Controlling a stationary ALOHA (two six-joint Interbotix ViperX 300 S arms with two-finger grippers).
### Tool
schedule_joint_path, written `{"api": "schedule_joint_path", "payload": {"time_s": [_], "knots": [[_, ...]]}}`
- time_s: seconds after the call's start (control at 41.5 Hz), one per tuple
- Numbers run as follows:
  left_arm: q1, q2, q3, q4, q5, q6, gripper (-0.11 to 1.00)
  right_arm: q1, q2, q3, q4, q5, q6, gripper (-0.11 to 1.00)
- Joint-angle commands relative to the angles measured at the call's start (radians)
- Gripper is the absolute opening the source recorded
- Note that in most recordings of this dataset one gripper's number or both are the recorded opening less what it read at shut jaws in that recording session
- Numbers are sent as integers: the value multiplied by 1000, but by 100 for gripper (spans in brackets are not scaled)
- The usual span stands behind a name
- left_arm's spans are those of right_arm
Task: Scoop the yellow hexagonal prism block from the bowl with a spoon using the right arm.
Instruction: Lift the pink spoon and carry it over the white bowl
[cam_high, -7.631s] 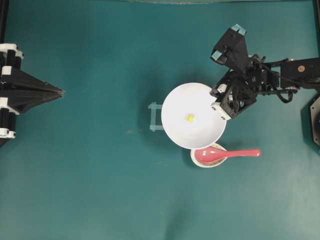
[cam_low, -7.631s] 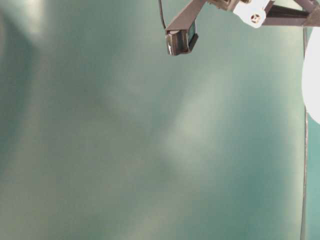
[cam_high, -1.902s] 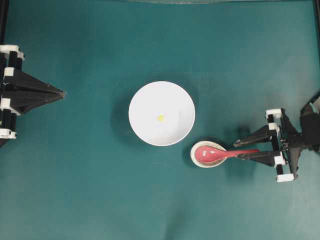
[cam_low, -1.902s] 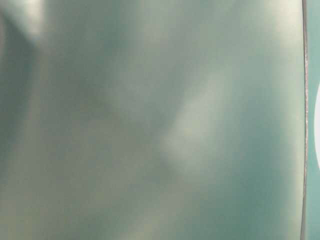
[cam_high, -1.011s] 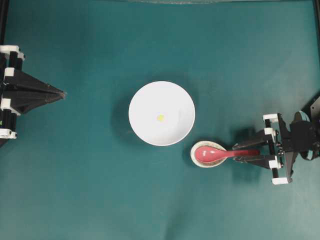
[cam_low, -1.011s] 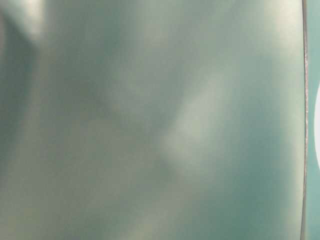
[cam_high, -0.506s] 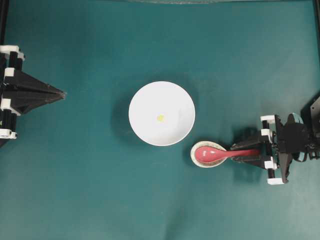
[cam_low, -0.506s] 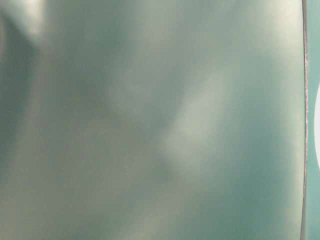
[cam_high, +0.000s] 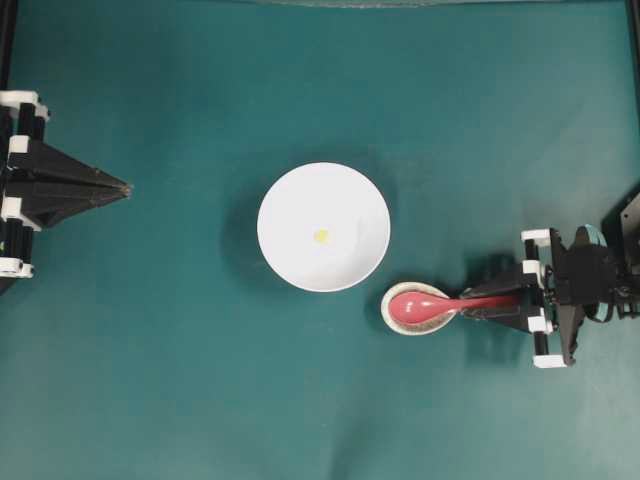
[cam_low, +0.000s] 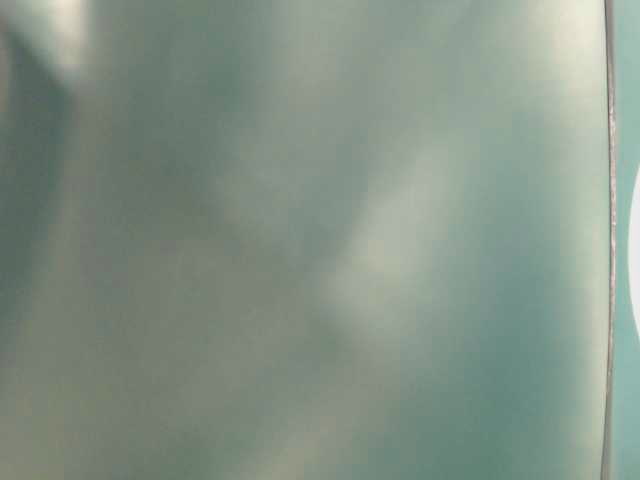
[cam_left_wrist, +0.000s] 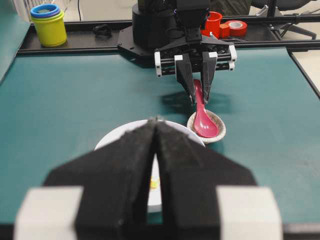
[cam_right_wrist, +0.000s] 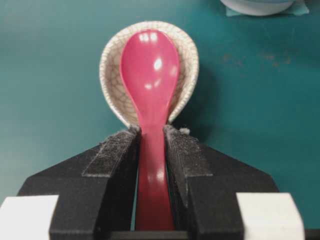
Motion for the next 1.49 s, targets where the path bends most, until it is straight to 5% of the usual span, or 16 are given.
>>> {"api": "schedule_joint_path", "payload": {"time_s": [0.0,0.193,0.385,0.818,1.131,1.468], "knots": [[0,8,-8,3,-5,-2,0,5,-21,-3,3,-5,-2,23],[0,8,-8,3,-5,-2,0,-9,-114,0,3,23,-2,23],[0,8,-9,3,-9,-2,0,-83,-293,-23,3,232,-14,23],[0,6,-9,3,-12,-2,0,-411,-661,-299,0,1111,-238,23],[0,8,-9,3,2,-2,0,-689,-640,-529,-120,1554,-255,23],[2,2,-9,3,17,-3,0,-776,-468,-772,-209,1836,-249,23]]}}
